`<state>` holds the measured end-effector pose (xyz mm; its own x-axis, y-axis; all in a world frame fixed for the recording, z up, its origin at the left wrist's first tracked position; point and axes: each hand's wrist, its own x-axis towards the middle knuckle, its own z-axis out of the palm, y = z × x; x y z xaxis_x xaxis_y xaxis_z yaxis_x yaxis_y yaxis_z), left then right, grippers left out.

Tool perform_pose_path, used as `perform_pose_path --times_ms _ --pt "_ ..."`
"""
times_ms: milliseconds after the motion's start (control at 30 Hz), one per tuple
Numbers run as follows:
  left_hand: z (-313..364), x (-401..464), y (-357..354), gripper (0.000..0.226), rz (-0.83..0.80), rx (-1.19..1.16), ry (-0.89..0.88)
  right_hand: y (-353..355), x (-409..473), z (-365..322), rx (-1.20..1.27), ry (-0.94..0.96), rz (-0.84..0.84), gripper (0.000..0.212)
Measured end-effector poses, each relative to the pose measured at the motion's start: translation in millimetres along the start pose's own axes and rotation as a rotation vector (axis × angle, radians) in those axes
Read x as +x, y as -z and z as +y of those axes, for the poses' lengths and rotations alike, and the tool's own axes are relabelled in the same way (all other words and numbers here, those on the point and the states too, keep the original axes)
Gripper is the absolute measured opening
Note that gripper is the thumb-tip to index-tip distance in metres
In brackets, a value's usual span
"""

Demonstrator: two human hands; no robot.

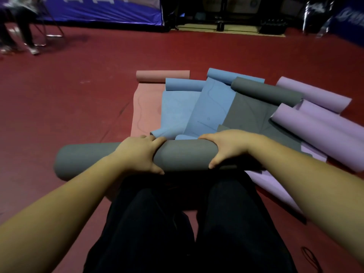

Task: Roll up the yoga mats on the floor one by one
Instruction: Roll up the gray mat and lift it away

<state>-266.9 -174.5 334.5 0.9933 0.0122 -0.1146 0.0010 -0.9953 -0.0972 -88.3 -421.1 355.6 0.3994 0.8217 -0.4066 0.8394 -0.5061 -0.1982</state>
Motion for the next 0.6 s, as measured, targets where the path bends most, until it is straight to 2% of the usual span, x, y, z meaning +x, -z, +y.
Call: perform_pose_path --times_ms 267,400,500,600 --pt "5 -9 20 0.098 -0.064 -0.051 -0.01 12 -4 4 0.065 0.004 -0.126 0.087" --pt "7 -1 4 0.084 -0.268 -0.183 -0.02 -12 3 11 0.203 -0.013 -0.295 0.083" --pt "0 12 2 0.083 -0.386 -0.316 0.001 -13 13 15 0.275 -0.023 -0.331 0.081" --pt "-10 26 3 0.084 -0.506 -0.483 0.028 -11 22 18 0.308 -0.025 -0.301 0.093"
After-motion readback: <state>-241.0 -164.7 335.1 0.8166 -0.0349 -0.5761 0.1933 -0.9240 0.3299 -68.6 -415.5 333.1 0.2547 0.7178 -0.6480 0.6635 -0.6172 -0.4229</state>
